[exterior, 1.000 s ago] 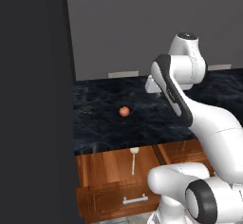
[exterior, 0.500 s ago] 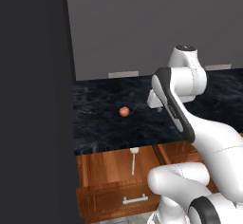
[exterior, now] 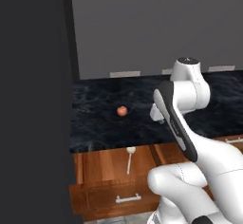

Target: Pick the dish brush from the drawer and place it on the counter.

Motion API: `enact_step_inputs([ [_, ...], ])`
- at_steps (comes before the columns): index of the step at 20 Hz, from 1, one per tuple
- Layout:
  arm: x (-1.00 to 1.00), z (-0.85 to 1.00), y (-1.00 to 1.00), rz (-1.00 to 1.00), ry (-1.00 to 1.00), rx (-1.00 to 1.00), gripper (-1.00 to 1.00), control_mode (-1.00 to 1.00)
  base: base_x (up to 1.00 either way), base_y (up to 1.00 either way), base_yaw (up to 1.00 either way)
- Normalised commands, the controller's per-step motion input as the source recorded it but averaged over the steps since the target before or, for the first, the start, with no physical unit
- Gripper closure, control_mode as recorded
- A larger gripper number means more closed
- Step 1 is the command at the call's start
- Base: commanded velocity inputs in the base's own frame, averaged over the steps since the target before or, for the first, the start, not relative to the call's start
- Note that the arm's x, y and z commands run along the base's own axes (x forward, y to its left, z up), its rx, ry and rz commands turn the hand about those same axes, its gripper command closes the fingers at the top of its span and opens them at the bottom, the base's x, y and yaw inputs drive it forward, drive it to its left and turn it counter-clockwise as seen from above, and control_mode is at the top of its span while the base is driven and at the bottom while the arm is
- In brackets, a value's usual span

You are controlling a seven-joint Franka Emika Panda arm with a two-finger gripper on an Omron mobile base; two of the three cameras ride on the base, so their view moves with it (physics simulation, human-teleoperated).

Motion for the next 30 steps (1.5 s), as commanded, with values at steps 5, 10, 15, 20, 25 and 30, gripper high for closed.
enact_step_inputs([
  [5, 0.0, 0.0, 0.0, 0.0, 0.0, 0.0, -1.0, 1.0, -0.21, -0.76, 0.33],
  [10, 0.0, 0.0, 0.0, 0.0, 0.0, 0.0, -1.0, 1.0, -0.18, -0.51, 0.55],
  [15, 0.0, 0.0, 0.0, 0.0, 0.0, 0.0, -1.0, 1.0, -0.15, -0.45, 0.71],
  [20, 0.0, 0.0, 0.0, 0.0, 0.0, 0.0, -1.0, 1.0, -0.18, -0.46, 0.73],
  [25, 0.0, 0.0, 0.0, 0.0, 0.0, 0.0, -1.0, 1.0, -0.15, -0.37, 0.65],
  [30, 0.0, 0.0, 0.0, 0.0, 0.0, 0.0, -1.0, 1.0, -0.19, -0.62, 0.59],
])
